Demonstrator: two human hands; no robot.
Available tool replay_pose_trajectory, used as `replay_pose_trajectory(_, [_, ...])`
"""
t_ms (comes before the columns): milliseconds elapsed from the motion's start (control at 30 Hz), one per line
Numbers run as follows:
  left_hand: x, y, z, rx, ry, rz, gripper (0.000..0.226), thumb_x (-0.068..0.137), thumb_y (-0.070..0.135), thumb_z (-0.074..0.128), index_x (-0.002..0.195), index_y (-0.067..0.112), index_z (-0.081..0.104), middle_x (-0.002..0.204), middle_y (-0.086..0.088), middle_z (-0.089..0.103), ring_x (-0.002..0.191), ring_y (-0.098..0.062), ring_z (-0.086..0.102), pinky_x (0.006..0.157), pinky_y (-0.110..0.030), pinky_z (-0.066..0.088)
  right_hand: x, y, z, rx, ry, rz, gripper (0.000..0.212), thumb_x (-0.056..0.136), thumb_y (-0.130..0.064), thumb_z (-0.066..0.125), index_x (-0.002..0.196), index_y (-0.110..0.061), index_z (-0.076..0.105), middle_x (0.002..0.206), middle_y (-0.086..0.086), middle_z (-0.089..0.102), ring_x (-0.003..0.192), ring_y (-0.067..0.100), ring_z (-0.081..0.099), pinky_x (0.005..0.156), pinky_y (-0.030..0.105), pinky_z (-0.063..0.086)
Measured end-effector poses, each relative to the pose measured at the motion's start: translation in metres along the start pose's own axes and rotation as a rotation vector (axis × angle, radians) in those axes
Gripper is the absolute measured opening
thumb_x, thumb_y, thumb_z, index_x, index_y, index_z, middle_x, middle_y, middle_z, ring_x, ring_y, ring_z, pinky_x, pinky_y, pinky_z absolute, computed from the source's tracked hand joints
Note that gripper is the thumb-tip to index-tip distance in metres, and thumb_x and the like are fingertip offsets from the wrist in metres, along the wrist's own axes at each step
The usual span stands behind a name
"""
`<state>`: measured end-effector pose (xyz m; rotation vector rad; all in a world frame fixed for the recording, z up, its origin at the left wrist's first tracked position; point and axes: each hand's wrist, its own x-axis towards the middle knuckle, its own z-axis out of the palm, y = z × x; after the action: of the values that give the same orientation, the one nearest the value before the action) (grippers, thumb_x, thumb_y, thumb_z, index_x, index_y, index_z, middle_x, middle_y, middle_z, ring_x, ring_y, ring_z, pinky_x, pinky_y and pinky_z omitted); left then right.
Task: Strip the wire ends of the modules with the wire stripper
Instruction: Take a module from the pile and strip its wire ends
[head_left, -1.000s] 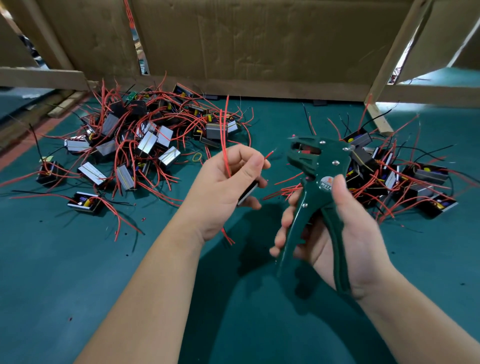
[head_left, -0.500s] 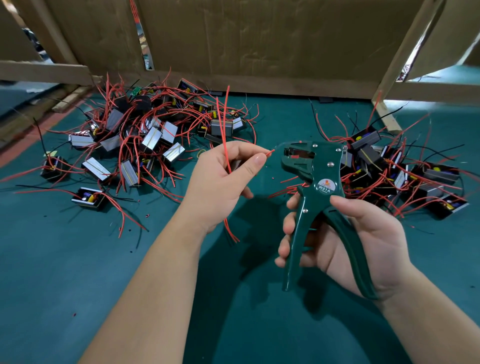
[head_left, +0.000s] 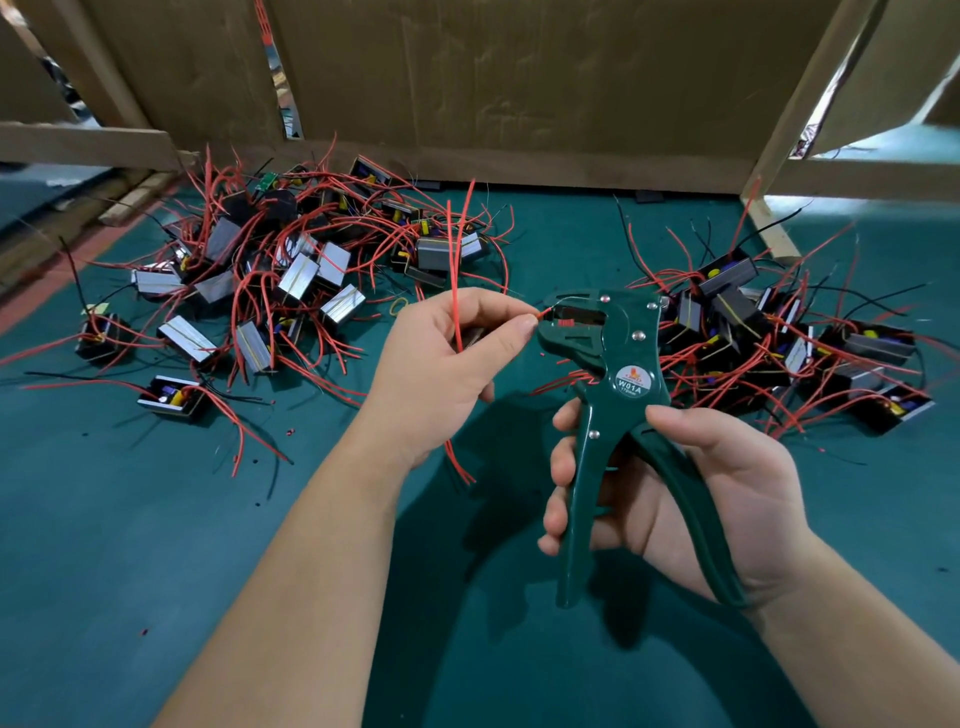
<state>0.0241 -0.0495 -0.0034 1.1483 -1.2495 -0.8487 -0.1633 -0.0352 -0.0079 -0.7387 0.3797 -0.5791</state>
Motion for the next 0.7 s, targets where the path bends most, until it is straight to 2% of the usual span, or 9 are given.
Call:
replay_pose_trajectory(133, [-0.0003, 0.0003, -0.0008, 0.101, 0.014, 0.109, 0.013, 0.085, 0.016, 0.066, 0.082, 0.028, 0.069, 0.063, 0.015, 0.061, 0.056, -0.011, 0.05, 0.048, -0.028, 0.043, -0.0003, -0.0002, -0.0002, 0.002, 0.012, -0.028, 0.055, 0.064, -0.033, 0.077, 0.106, -0.001, 0.062, 0.087, 0.023, 0.059, 0.074, 0.04, 0.061, 0.073, 0.053, 0.052])
replay_pose_trajectory(233, [-0.0016, -0.0001, 0.0002, 0.271, 0.04, 0.215, 0.014, 0.088, 0.014, 0.066, 0.087, 0.028, 0.068, 0.073, 0.018, 0.063, 0.065, 0.002, 0.055, 0.063, -0.02, 0.045, -0.0013, -0.0008, -0.0003, -0.021, -0.002, -0.031, 0.053, 0.065, -0.033, 0.076, 0.105, -0.002, 0.063, 0.087, 0.023, 0.06, 0.075, 0.04, 0.061, 0.073, 0.053, 0.051])
replay_pose_trajectory(333, [-0.0028, -0.0002, 0.0008, 0.375, 0.069, 0.296, 0.01, 0.088, 0.012, 0.066, 0.09, 0.021, 0.068, 0.084, 0.01, 0.065, 0.076, 0.001, 0.056, 0.071, -0.017, 0.044, -0.0021, -0.0005, 0.0, -0.076, 0.003, -0.035, 0.049, 0.066, -0.034, 0.077, 0.102, -0.003, 0.064, 0.085, 0.022, 0.06, 0.073, 0.04, 0.062, 0.071, 0.053, 0.051])
replay_pose_trajectory(467, [-0.003, 0.0001, 0.0002, 0.474, 0.092, 0.396, 0.006, 0.086, 0.008, 0.066, 0.089, 0.012, 0.071, 0.085, 0.001, 0.065, 0.082, -0.005, 0.058, 0.077, -0.014, 0.043, -0.0022, 0.0006, -0.0004, -0.148, 0.081, -0.044, 0.051, 0.064, -0.043, 0.08, 0.095, -0.004, 0.065, 0.078, 0.021, 0.06, 0.066, 0.038, 0.062, 0.066, 0.051, 0.052])
replay_pose_trajectory(600, [-0.0032, 0.0002, 0.0001, 0.511, 0.119, 0.403, 0.006, 0.085, 0.009, 0.067, 0.087, 0.011, 0.072, 0.083, 0.003, 0.065, 0.082, -0.007, 0.058, 0.077, -0.015, 0.044, -0.0017, 0.0011, 0.0005, -0.185, 0.117, -0.053, 0.053, 0.065, -0.048, 0.08, 0.092, -0.005, 0.064, 0.076, 0.022, 0.06, 0.062, 0.036, 0.062, 0.063, 0.05, 0.052])
replay_pose_trajectory(700, [-0.0029, -0.0004, 0.0, 0.508, 0.134, 0.4, 0.007, 0.084, 0.007, 0.068, 0.087, 0.01, 0.073, 0.083, 0.005, 0.065, 0.081, -0.004, 0.058, 0.077, -0.01, 0.041, -0.0015, 0.0018, 0.0005, -0.192, 0.126, -0.047, 0.054, 0.065, -0.049, 0.08, 0.091, -0.005, 0.064, 0.076, 0.022, 0.06, 0.062, 0.035, 0.062, 0.063, 0.049, 0.052])
